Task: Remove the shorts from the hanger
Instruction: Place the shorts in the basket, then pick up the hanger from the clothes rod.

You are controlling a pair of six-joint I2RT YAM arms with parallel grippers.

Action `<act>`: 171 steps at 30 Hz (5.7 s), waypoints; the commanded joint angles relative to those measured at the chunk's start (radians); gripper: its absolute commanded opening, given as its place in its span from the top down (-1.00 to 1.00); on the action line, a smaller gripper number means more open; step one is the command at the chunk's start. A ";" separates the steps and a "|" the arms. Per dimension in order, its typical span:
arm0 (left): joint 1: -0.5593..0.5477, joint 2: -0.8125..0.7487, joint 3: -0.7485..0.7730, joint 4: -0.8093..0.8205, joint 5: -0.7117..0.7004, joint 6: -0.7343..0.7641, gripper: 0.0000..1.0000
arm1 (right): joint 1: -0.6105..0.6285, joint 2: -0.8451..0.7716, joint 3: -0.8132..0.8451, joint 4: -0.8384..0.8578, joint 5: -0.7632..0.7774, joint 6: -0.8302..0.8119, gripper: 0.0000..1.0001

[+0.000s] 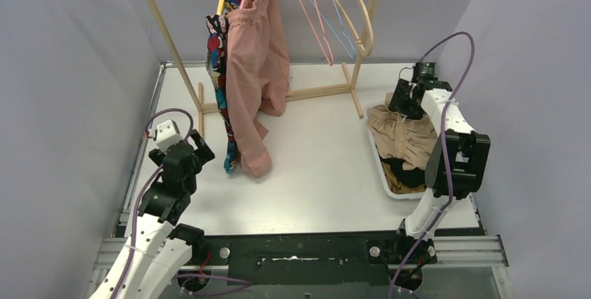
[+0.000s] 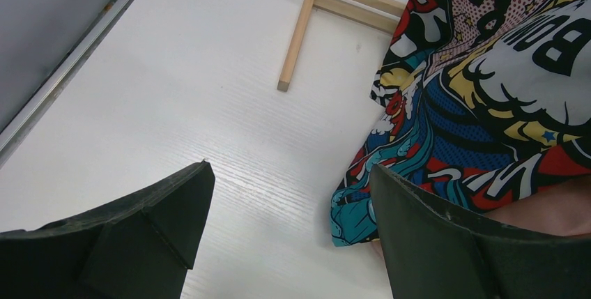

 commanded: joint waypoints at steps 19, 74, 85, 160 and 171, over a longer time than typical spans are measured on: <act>0.004 -0.029 0.013 0.055 0.005 0.008 -0.65 | -0.046 -1.002 -0.639 0.350 0.075 0.285 -0.95; 0.004 0.682 1.200 -0.059 0.835 0.065 -0.21 | 0.888 -0.895 -0.685 0.373 0.217 0.498 -0.94; 0.004 0.839 1.361 -0.174 0.728 0.189 0.54 | 0.890 -0.870 -0.681 0.356 0.220 0.520 -0.94; -0.138 0.547 0.862 0.533 0.507 0.413 1.00 | 0.921 -0.645 -0.564 0.296 0.196 0.549 -0.99; -0.138 0.267 0.491 0.477 0.697 0.327 1.00 | 0.932 -0.736 -0.614 0.347 0.273 0.532 -0.96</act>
